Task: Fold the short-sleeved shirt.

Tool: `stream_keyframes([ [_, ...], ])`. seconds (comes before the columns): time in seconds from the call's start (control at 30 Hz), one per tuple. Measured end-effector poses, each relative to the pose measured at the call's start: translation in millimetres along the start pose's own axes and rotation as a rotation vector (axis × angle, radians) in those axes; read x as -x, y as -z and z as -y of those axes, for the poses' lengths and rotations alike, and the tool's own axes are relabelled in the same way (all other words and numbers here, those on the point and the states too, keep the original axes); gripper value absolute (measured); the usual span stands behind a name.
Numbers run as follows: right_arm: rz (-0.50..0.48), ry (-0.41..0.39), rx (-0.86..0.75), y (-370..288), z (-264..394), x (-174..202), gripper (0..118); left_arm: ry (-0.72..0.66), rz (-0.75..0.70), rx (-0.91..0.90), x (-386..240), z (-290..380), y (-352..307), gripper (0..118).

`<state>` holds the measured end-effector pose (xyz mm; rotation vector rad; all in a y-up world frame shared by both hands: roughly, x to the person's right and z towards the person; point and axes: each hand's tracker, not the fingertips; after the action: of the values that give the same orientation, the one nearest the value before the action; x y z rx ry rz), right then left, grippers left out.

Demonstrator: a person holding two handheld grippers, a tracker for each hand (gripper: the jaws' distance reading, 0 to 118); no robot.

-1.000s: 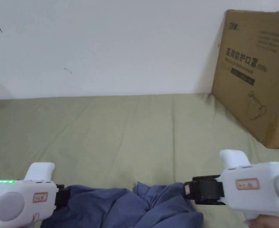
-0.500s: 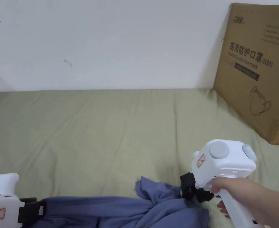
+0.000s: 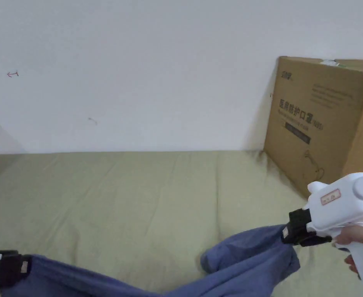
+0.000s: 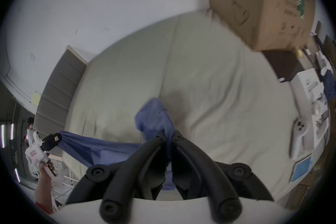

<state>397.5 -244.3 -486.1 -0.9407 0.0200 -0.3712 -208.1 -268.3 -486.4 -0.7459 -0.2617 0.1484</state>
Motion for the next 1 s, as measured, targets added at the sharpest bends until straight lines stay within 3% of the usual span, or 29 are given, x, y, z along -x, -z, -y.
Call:
stream_keyframes([
  [0.17, -0.003, 0.010, -0.150, -94, -6, 4, 4, 0.040, -0.005, -0.123, -12, -41, -55, 4],
  [0.57, 0.081, -0.087, -0.428, -242, -59, 33, 4, 0.082, 0.015, -0.273, -65, -110, -144, 4],
  [1.0, 0.208, -0.165, -0.650, -266, -166, 87, 4, 0.028, 0.024, -0.361, -71, -197, -115, 4],
])
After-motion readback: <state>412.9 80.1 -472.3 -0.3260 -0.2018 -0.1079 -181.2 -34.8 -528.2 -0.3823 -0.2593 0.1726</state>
